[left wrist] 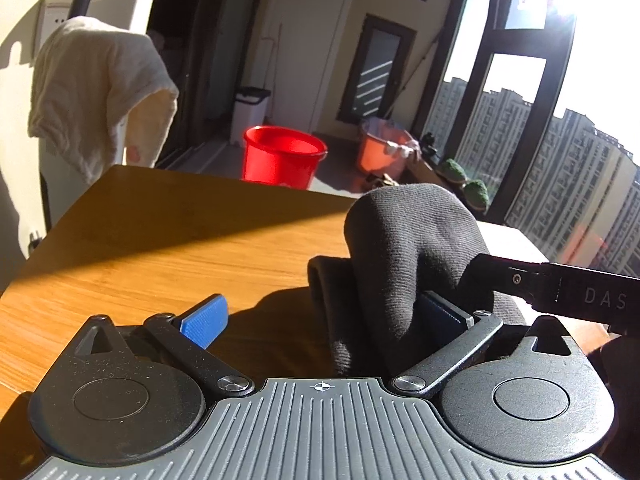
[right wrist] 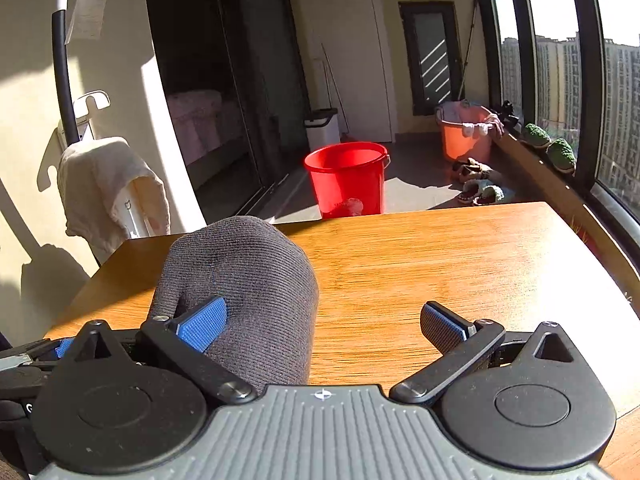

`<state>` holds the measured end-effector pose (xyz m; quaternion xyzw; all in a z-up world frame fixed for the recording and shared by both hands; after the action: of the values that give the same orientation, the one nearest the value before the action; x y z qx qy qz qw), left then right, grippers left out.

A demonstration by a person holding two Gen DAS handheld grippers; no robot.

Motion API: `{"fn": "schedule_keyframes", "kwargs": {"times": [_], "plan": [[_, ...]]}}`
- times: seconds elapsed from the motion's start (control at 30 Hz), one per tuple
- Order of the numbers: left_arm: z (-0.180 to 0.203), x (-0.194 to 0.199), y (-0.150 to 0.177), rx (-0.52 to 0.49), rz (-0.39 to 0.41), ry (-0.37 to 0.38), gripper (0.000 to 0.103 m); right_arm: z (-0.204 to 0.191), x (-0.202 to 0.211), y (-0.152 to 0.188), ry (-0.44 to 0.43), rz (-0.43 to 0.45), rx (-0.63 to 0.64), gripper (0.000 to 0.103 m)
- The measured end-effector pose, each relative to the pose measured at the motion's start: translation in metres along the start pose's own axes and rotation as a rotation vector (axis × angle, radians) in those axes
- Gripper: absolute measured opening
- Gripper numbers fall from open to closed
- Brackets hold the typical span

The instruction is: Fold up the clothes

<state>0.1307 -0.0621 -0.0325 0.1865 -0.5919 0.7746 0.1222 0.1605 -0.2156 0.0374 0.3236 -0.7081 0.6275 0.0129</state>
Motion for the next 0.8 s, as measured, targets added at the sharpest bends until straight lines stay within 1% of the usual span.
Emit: {"fn": "schedule_keyframes", "kwargs": {"times": [0.1, 0.2, 0.3, 0.37, 0.53, 0.6, 0.67, 0.73, 0.8], "plan": [[0.001, 0.001, 0.000, -0.007, 0.005, -0.010, 0.103, 0.010, -0.008, 0.002, -0.038, -0.040, -0.091, 0.103], [0.001, 0.001, 0.000, -0.010, 0.007, -0.010, 0.103, 0.009, -0.004, 0.007, -0.041, -0.016, -0.063, 0.103], [0.000, 0.002, 0.000, -0.004, 0.006, -0.003, 0.103, 0.010, 0.000, 0.011, -0.041, 0.006, -0.064, 0.103], [-0.001, 0.002, 0.001, 0.002, 0.006, 0.000, 0.103, 0.011, 0.001, 0.013, -0.042, 0.009, -0.084, 0.103], [-0.004, 0.007, 0.002, 0.042, 0.010, 0.008, 0.103, 0.007, 0.005, 0.005, -0.036, -0.014, -0.065, 0.103], [-0.007, 0.016, 0.001, 0.082, 0.012, 0.003, 0.103, 0.007, 0.019, -0.002, -0.033, -0.014, -0.068, 0.103], [-0.006, 0.036, -0.002, 0.089, 0.026, -0.012, 0.103, 0.007, 0.045, -0.001, -0.033, -0.001, -0.056, 0.103], [0.002, 0.060, 0.001, 0.038, 0.026, -0.016, 0.103, 0.006, 0.070, 0.010, -0.019, -0.014, -0.032, 0.103], [0.012, 0.079, 0.012, -0.022, -0.008, -0.052, 0.103, 0.003, 0.091, 0.026, 0.011, -0.040, -0.009, 0.103]]}}
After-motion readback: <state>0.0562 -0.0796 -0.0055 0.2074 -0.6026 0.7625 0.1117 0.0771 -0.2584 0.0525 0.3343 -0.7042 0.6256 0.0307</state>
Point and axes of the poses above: each gripper's, at about its wrist camera, not at the fingertips, and x roughly against the way its jaws point, z to its right, y to its underside, the point moved 4 cm from there along -x, roughly the way its jaws point, and after that the axes turned 6 degrees about z, right-handed, at the moved point
